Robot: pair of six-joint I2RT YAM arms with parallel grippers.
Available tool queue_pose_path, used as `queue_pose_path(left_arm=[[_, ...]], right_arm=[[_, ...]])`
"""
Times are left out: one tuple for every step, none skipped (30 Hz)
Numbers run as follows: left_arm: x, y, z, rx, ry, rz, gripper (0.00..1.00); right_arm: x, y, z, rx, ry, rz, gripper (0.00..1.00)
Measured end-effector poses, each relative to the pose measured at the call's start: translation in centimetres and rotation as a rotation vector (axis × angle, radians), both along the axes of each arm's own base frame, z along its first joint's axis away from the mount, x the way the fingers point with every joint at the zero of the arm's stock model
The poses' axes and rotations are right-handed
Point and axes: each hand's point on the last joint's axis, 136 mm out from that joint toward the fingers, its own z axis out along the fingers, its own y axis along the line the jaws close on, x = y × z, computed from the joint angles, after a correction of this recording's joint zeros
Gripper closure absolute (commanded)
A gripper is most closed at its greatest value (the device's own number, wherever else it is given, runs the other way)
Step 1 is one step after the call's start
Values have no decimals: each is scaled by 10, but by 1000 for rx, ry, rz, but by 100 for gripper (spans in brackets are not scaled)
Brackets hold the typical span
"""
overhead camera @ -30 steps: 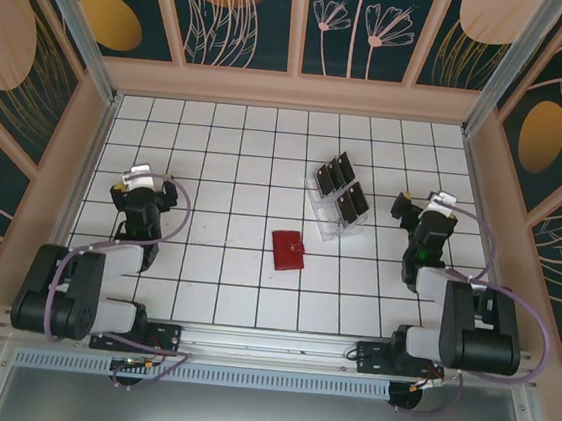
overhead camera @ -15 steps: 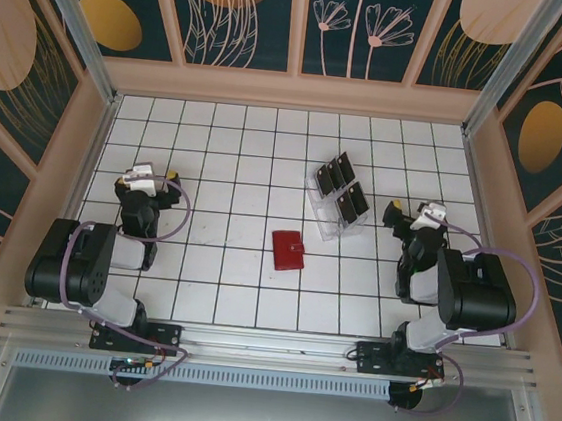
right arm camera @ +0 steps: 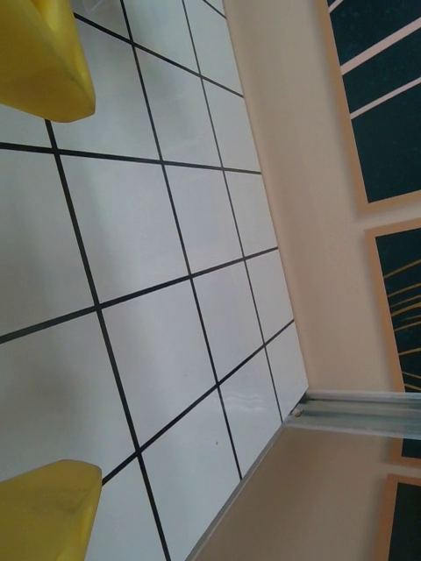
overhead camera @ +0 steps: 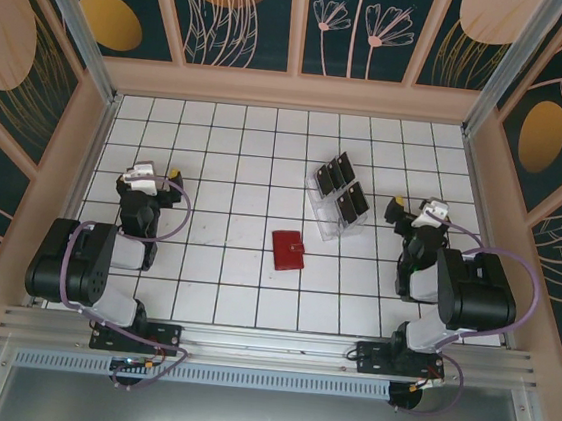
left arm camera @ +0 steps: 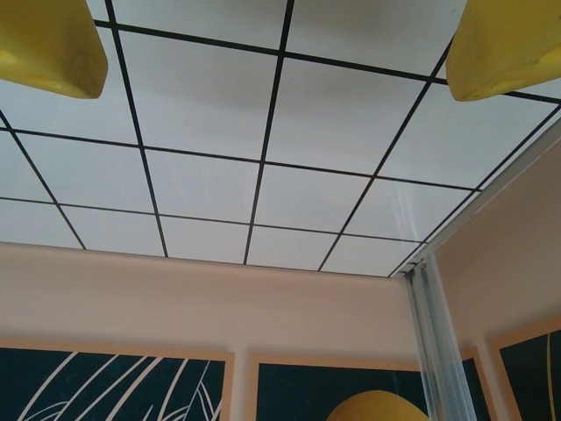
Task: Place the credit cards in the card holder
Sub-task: Reset both arms
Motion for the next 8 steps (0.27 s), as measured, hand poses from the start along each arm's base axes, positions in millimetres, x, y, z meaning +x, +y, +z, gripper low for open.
queue_pose_path(left_arm=[[0, 0, 0, 0, 0, 0, 1], [0, 0, 0, 0, 0, 0, 1], [0, 0, 0, 0, 0, 0, 1], [0, 0, 0, 0, 0, 0, 1], [0, 0, 0, 0, 0, 0, 1], [0, 0, 0, 0, 0, 0, 1], [0, 0, 0, 0, 0, 0, 1], [0, 0, 0, 0, 0, 0, 1]], right_arm=[[0, 0, 0, -1, 0, 2, 1], [0, 0, 0, -2, -1, 2, 1], [1, 1, 1, -2, -2, 6, 1], [2, 2, 2, -1, -4, 11, 1], [2, 2, 3, -1, -7, 15, 1], [3, 3, 3, -1, -8, 17, 1], [3, 2, 3, 0, -8, 17, 1], [3, 2, 3, -1, -8, 17, 1]])
